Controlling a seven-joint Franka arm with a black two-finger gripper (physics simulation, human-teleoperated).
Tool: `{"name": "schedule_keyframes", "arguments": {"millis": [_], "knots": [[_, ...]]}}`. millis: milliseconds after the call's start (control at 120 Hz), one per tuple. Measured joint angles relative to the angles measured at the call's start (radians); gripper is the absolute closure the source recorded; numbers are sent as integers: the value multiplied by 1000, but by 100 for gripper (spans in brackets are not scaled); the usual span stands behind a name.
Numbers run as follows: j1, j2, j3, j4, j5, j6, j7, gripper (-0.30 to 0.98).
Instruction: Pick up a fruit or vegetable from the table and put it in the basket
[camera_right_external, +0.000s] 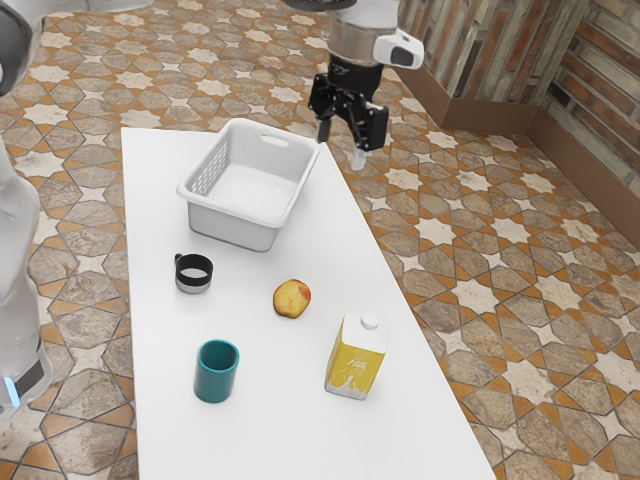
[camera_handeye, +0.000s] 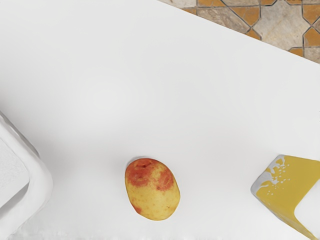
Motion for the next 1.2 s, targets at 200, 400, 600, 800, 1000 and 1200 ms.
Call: {"name": "schedule_keyframes", "arguments": {"millis": [200,400,600,800,1000,1200], "knots": [[38,44,-25,4,-38,-1,-167,0],[57,102,11,12,-81,-6,-307,0],[95,191,57,-42,-127,121,-386,0],[0,28,45,-398,-149,314,-424,0],[25,38,51,-464,-199,429,-452,0],[38,20,50,-541,-246,485,-475,0]]}}
